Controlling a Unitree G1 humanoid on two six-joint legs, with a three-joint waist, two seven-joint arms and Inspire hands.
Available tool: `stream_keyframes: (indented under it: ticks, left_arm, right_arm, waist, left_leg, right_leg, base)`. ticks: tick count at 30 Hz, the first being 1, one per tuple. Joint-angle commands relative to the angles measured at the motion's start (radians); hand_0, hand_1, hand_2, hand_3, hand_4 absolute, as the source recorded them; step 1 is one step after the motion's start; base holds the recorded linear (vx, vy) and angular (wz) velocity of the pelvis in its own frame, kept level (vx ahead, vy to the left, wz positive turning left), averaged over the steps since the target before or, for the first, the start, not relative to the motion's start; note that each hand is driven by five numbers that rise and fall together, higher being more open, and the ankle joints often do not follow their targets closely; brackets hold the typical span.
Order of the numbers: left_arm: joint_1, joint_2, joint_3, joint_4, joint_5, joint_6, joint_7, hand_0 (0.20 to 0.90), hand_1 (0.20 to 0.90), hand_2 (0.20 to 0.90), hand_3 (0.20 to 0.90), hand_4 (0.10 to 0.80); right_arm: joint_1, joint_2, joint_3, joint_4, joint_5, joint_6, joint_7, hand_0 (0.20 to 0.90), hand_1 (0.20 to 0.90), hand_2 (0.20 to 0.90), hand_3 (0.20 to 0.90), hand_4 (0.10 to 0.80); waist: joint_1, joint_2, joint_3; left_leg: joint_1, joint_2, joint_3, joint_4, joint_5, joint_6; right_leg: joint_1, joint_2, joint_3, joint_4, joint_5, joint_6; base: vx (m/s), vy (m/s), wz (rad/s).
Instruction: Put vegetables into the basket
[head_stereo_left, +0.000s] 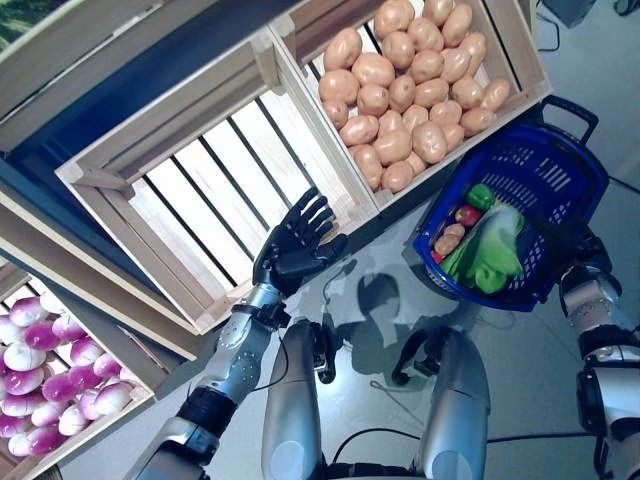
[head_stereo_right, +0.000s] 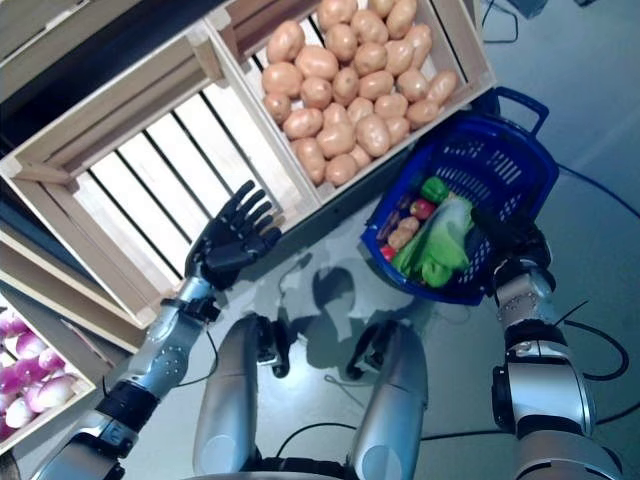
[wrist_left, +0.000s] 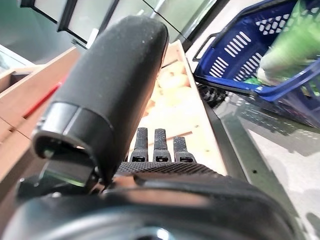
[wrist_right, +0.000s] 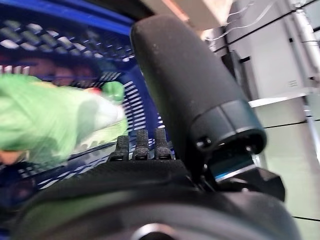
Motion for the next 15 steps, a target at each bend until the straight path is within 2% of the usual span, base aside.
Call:
stream_keyframes:
  ticks: [1, 5, 9, 15]
  left_arm:
    - [-0.032, 0.047, 0.026, -0.124, -0.023, -0.079, -0.055, 0.9, 0.9, 0.9, 0.9, 0.8]
    - [-0.013, 0.05, 0.036, -0.108, -0.012, -0.067, -0.069, 0.9, 0.9, 0.9, 0.9, 0.8]
    - [0.021, 0.048, 0.05, -0.07, 0.031, -0.056, -0.076, 0.9, 0.9, 0.9, 0.9, 0.8]
    - [0.078, 0.029, 0.077, 0.014, 0.125, -0.022, -0.032, 0.9, 0.9, 0.9, 0.9, 0.8]
  right_arm:
    - [-0.027, -0.098, -0.037, -0.028, 0.027, -0.094, 0.064, 0.9, 0.9, 0.9, 0.9, 0.8]
    - [0.003, -0.074, -0.031, -0.037, 0.03, -0.078, 0.08, 0.9, 0.9, 0.9, 0.9, 0.8]
    - [0.065, -0.009, -0.026, -0.061, 0.039, -0.066, 0.102, 0.9, 0.9, 0.9, 0.9, 0.8]
    - [0.209, 0.168, -0.037, -0.148, 0.151, -0.12, 0.158, 0.9, 0.9, 0.9, 0.9, 0.8]
  waist:
    - [0.022, -0.024, -0.036]
    - [0.027, -0.037, -0.064]
    - [0.035, -0.052, -0.112]
    - [0.035, -0.073, -0.22]
  left_leg:
    - [0.146, -0.026, 0.065, -0.083, -0.085, 0.043]
    - [0.21, -0.027, 0.056, -0.174, -0.053, 0.041]
    - [0.325, -0.03, 0.067, -0.342, 0.014, 0.032]
    - [0.538, -0.057, 0.11, -0.672, 0.161, -0.003]
  right_leg:
    - [0.135, 0.021, 0.002, -0.075, 0.022, 0.029]
    - [0.195, 0.044, 0.001, -0.147, 0.048, 0.029]
    - [0.31, 0.082, -0.016, -0.301, 0.1, 0.032]
    - [0.533, 0.179, -0.04, -0.659, 0.21, 0.044]
  base:
    - [0.019, -0.007, -0.03]
    - [0.029, -0.003, -0.01]
    - [0.102, -0.004, -0.03]
    - [0.165, -0.003, -0.2]
